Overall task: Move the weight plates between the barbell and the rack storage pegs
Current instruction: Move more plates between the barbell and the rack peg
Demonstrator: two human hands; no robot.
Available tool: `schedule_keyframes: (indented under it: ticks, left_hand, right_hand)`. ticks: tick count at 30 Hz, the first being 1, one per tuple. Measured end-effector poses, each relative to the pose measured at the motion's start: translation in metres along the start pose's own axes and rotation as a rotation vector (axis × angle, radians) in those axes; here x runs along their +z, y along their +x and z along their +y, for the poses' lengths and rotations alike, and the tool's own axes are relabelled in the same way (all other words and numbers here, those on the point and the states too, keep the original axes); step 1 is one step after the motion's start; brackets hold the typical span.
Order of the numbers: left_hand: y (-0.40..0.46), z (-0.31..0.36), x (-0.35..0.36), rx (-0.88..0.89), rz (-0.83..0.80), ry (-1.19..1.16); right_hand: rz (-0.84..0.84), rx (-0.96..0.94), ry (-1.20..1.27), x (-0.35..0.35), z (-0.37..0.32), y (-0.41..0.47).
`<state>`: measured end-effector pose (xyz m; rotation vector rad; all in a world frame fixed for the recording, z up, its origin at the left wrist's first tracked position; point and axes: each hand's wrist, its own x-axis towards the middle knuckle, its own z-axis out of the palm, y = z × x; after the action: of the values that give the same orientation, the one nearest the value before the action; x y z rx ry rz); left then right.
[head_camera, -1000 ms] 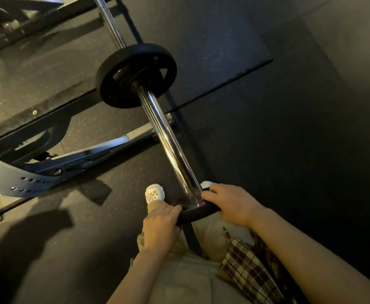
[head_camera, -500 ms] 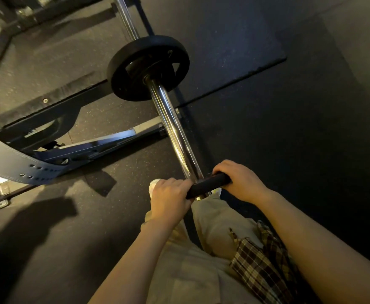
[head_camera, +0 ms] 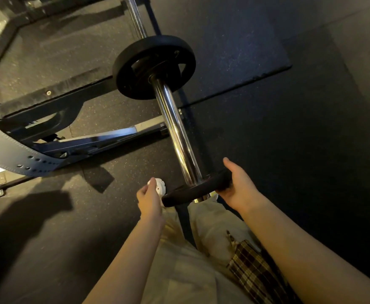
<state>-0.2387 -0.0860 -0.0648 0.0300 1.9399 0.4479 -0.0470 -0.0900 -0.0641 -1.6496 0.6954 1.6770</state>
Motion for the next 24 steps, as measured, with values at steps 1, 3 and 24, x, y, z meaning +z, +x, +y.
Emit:
schedule_keyframes:
  ticks: [1, 3, 24]
  left_hand:
    - [-0.001, 0.005, 0.003, -0.227, -0.073, -0.142]
    - [-0.005, 0.013, 0.009, -0.409, -0.191, -0.246]
    - [0.027, 0.067, 0.030, -0.424, -0.096, -0.266]
  right_hand:
    - [0.030, 0.003, -0.044, 0.009, -0.001, 0.004]
    - [0.106, 0.037, -0.164, 0.022, -0.003, 0.010]
    - [0.294, -0.291, -0.248, 0.086, -0.019, 0.015]
